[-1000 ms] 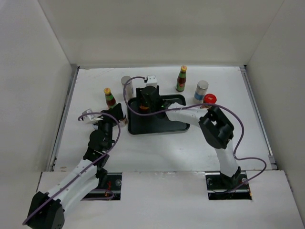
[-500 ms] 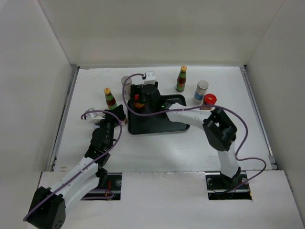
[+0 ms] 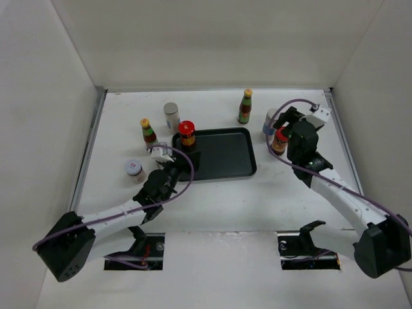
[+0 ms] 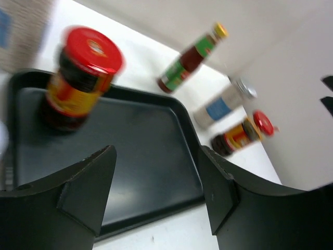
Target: Organize the condiment bottles
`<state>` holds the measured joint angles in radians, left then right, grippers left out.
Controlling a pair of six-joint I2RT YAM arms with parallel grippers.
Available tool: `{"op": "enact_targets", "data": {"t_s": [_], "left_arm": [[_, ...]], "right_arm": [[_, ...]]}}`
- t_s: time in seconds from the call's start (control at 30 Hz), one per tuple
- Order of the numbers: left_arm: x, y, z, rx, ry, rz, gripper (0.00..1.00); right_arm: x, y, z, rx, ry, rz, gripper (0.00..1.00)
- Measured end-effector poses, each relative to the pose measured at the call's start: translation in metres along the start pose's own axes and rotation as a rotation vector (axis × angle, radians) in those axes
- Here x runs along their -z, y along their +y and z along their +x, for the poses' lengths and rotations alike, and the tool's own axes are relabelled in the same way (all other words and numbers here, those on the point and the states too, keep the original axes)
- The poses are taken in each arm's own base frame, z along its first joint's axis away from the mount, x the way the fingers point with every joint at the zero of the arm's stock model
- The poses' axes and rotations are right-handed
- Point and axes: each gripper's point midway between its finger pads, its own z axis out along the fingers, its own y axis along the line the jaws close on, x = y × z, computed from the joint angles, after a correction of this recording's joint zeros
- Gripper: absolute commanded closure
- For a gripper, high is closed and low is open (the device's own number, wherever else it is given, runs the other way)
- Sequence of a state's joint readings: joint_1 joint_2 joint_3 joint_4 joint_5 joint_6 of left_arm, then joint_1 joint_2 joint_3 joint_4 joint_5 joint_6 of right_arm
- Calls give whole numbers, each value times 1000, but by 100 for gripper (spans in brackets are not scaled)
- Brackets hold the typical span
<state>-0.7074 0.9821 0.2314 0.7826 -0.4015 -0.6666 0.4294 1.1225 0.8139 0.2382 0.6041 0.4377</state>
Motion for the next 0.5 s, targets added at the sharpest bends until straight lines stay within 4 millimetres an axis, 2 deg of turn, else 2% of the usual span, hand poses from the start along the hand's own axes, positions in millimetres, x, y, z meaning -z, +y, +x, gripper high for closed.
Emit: {"op": "enact_targets", "data": {"t_s": [0.03,0.07,0.17,0.33,0.5], "left_arm": [[-2,-8,8,-11,23,23,38],[-3,-14,14,-20,40,41,38],[-6,-24,28,-41,76,74,37],[-8,-28,31,-48,80,90,37],[-8,-28,29,-49,71,92,37]], "right_arm": [[-1,-20,4,10,6,58,6],[-1,-38,12,32,23,109,0],[-2,-70,45,122,122,200,0],[-7,-87,94,218,267,237,0],[-15,-92,128,272,364,242,0]]}}
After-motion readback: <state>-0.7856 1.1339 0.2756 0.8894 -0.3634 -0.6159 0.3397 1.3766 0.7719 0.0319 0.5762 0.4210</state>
